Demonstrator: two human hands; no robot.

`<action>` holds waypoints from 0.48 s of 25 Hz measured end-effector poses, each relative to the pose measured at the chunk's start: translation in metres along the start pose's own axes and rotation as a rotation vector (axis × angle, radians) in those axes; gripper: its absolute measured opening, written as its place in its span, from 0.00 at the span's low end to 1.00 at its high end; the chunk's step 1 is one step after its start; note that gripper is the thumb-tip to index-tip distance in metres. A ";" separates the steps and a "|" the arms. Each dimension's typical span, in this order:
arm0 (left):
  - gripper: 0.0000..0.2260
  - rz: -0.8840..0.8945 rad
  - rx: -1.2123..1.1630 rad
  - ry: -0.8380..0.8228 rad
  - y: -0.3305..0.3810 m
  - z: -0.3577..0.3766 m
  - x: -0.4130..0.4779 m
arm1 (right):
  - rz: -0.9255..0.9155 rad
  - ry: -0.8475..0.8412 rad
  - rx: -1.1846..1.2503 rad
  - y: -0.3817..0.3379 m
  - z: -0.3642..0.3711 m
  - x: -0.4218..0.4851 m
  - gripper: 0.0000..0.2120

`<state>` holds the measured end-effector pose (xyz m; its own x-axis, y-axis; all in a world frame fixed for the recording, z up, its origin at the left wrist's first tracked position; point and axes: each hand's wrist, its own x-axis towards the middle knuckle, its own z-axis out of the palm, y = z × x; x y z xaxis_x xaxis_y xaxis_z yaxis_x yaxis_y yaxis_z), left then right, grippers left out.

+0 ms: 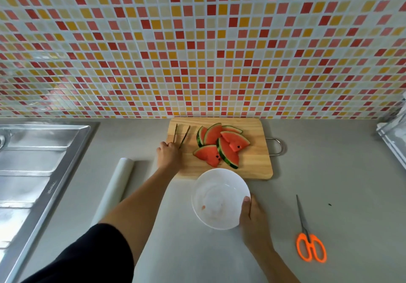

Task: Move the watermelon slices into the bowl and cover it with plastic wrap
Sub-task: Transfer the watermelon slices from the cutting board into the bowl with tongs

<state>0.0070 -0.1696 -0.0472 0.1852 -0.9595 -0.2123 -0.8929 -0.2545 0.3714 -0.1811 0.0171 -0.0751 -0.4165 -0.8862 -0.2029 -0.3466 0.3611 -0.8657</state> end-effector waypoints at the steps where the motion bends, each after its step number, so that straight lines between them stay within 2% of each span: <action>1: 0.15 -0.009 -0.043 0.007 -0.001 -0.002 0.000 | -0.004 -0.006 0.003 0.000 0.000 0.000 0.15; 3: 0.15 0.023 -0.157 0.000 -0.006 -0.006 -0.002 | 0.005 -0.012 -0.017 0.000 -0.002 0.000 0.15; 6: 0.16 0.160 -0.235 -0.020 -0.021 -0.013 -0.012 | 0.017 -0.022 -0.045 -0.002 -0.003 0.001 0.15; 12: 0.18 0.362 -0.145 -0.066 -0.065 -0.028 -0.021 | 0.008 -0.033 -0.058 -0.004 -0.007 0.001 0.15</action>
<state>0.0729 -0.1363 -0.0414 -0.1624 -0.9817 -0.0998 -0.8274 0.0804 0.5558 -0.1860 0.0168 -0.0682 -0.3920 -0.8919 -0.2254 -0.3916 0.3834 -0.8364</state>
